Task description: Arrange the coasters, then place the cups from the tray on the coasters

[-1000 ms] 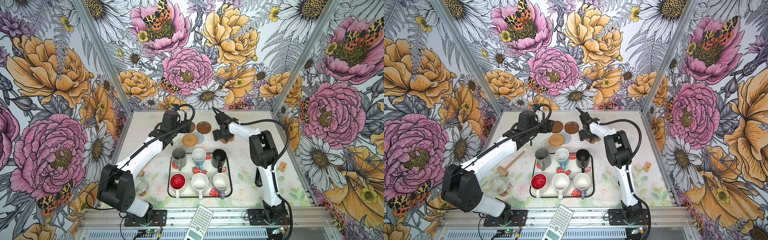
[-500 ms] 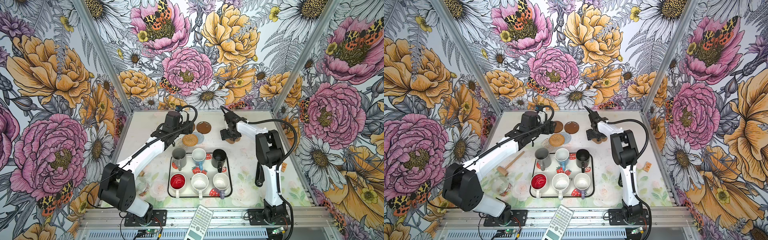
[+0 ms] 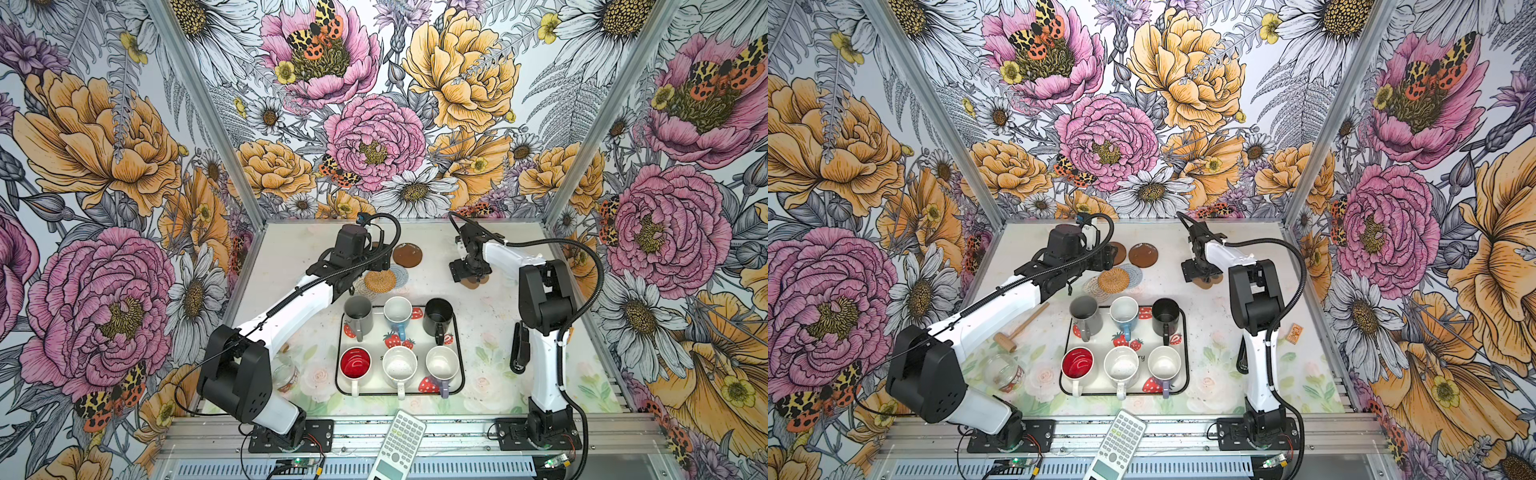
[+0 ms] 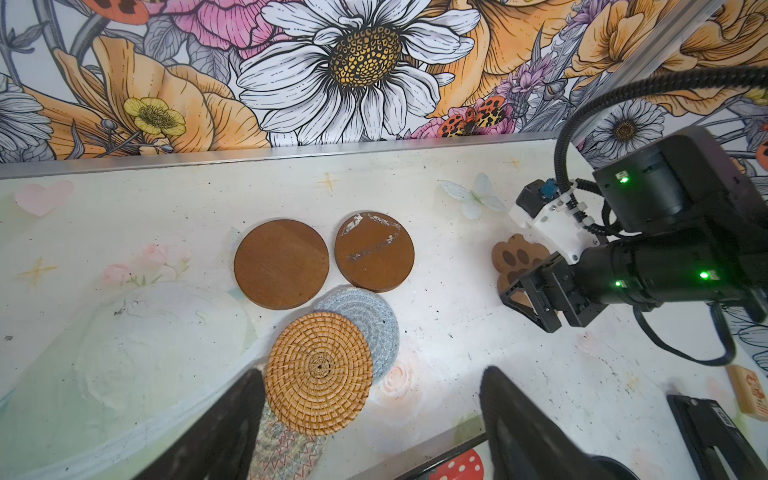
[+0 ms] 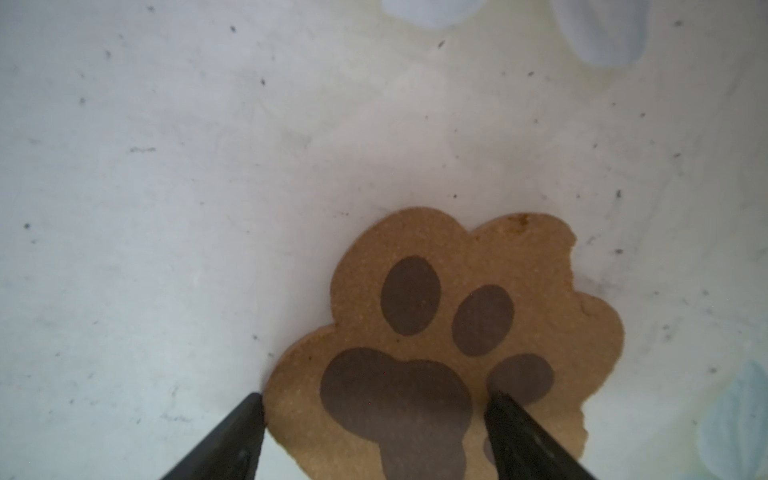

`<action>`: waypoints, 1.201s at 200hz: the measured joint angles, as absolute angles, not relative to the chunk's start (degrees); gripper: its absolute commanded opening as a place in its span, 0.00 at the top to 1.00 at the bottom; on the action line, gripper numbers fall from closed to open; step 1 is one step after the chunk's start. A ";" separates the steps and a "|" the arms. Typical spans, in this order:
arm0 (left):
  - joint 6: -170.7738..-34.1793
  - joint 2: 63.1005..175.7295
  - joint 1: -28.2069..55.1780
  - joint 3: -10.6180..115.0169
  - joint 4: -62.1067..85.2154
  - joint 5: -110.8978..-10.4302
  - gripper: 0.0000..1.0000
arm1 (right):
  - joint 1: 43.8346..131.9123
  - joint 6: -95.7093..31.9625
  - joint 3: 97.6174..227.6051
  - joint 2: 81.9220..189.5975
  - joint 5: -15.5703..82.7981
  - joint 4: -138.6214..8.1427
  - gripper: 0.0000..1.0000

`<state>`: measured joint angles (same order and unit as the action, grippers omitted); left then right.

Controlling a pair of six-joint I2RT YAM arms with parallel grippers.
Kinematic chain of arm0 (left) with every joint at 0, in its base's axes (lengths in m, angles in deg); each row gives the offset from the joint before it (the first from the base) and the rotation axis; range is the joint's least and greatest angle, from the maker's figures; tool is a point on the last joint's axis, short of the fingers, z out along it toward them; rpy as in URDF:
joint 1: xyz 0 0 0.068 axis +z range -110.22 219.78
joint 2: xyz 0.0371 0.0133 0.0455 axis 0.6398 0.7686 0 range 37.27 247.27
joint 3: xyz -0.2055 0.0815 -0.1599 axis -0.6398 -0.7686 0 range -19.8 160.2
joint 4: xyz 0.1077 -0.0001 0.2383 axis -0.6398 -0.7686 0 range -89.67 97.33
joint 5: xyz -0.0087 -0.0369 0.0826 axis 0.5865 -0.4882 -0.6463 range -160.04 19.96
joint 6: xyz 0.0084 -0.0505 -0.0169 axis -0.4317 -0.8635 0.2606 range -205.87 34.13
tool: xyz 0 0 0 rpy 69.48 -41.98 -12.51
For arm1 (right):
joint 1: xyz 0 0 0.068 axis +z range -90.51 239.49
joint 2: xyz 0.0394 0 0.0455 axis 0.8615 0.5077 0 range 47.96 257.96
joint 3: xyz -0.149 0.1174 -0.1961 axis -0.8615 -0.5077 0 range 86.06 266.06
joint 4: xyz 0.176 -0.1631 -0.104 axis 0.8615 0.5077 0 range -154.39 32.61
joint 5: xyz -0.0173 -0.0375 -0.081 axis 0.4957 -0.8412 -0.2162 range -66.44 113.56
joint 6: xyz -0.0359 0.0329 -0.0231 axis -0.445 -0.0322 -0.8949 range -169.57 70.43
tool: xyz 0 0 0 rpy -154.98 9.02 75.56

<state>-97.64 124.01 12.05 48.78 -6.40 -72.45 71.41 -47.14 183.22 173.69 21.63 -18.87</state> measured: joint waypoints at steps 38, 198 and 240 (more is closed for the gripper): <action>-97.64 124.01 11.11 48.78 -6.40 -72.67 0.17 | 68.27 -46.46 182.96 169.60 27.16 -16.51 0.15; -97.64 123.29 9.89 48.78 -6.40 -73.50 0.17 | 62.50 -39.05 163.90 158.65 34.00 -21.89 0.34; -97.64 123.29 9.71 48.78 -6.40 -73.63 0.17 | 61.23 -37.37 163.75 158.94 35.22 -24.27 0.35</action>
<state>-97.64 123.29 9.71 48.78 -6.40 -73.63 61.23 -37.37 163.75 158.94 35.22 -24.27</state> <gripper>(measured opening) 0.828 0.651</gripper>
